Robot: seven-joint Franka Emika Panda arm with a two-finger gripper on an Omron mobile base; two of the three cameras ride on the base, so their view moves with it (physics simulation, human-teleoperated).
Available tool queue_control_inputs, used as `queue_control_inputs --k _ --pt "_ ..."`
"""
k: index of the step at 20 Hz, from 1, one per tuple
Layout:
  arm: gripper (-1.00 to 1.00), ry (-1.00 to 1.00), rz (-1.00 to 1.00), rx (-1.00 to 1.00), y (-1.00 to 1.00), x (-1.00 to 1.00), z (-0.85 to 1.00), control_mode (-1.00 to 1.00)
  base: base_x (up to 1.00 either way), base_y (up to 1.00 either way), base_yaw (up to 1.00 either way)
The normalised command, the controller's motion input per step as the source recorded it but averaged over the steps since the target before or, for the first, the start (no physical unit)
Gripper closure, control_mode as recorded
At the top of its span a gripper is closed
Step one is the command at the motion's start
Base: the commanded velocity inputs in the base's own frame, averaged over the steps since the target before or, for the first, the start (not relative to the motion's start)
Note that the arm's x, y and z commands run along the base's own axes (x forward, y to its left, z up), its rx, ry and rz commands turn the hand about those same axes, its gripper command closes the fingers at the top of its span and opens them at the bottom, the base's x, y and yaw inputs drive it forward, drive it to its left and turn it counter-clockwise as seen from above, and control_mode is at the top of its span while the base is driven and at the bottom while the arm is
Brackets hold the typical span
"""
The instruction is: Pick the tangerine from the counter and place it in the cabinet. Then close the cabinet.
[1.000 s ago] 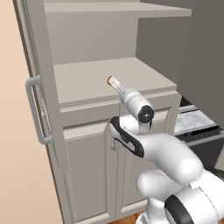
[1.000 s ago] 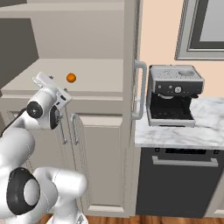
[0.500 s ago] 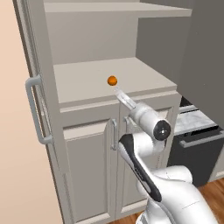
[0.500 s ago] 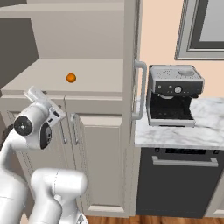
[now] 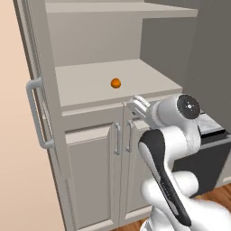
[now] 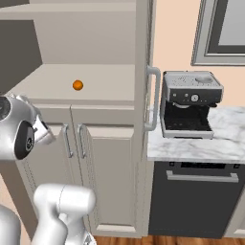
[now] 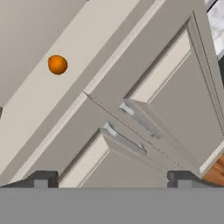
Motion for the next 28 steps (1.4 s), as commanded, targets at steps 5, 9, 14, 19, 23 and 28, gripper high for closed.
queue_control_inputs --k 5,9,14,19,23,28 --pt "-1.00 0.29 0.00 -0.04 0.00 -1.00 0.08 -1.00 0.00 0.00 0.00" --pt "-1.00 -0.20 0.01 -0.21 0.02 -1.00 -0.33 -1.00 0.00 0.00 0.00" --pt "-1.00 -0.40 0.06 -0.24 0.07 -0.95 -0.33 -1.00 0.00 0.00 0.00" --pt "-1.00 -0.19 0.12 -0.24 0.41 -0.29 -0.01 -1.00 0.00 0.00 0.00" --pt "-1.00 -0.06 0.09 -0.33 0.68 -0.16 0.00 -1.00 0.00 0.00 0.00" --pt "-1.00 -0.29 0.09 -0.35 0.45 -0.49 0.00 -1.00 0.00 0.00 0.00"
